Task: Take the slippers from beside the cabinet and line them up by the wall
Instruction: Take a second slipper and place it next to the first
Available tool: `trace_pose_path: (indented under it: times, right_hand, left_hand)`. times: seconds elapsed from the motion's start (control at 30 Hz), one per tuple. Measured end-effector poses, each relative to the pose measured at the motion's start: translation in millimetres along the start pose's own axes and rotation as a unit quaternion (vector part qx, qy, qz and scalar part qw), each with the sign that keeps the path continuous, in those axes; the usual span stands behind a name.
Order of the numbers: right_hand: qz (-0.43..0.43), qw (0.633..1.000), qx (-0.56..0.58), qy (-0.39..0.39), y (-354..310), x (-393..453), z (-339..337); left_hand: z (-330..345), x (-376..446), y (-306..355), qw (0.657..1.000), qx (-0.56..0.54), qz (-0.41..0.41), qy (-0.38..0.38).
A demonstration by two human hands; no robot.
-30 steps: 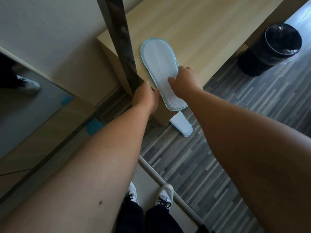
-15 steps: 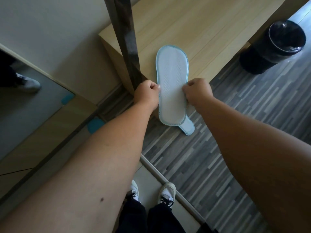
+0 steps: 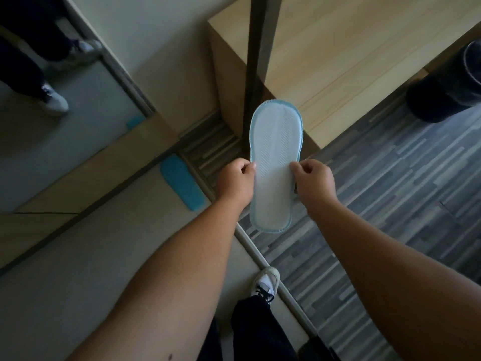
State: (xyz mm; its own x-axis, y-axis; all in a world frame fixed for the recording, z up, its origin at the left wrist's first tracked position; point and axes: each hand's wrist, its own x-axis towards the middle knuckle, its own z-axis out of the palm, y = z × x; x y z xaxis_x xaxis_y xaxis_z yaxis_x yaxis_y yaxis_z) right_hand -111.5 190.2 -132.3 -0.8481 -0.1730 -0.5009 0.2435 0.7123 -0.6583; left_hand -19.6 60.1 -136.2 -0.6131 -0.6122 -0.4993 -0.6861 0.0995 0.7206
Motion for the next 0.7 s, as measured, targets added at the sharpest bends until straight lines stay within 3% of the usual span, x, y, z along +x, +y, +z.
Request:
trace_pose_path:
  times: [0.2, 0.43, 0.6, 0.7]
  right_hand:
    - [-0.042, 0.995, -0.011, -0.093, -11.9, -41.8, 75.0]
    - [-0.021, 0.985, 0.013, -0.17, -47.7, -98.1, 176.0]
    - [-0.085, 0.984, -0.038, -0.154, -68.3, -131.6, 247.6]
    - [-0.144, 0.971, -0.123, -0.144, -72.7, -156.2, 288.1]
  left_hand:
    - [-56.7, -25.4, -81.5, 0.996, 0.0, -0.058, 0.063]
    - [-143.3, -37.8, -159.7, 0.984, -0.025, -0.117, 0.135]
    - [-195.1, -36.4, -209.0, 0.971, -0.062, -0.121, 0.195]
    - [-212.6, -37.8, -235.3, 0.973, -0.12, -0.107, 0.168]
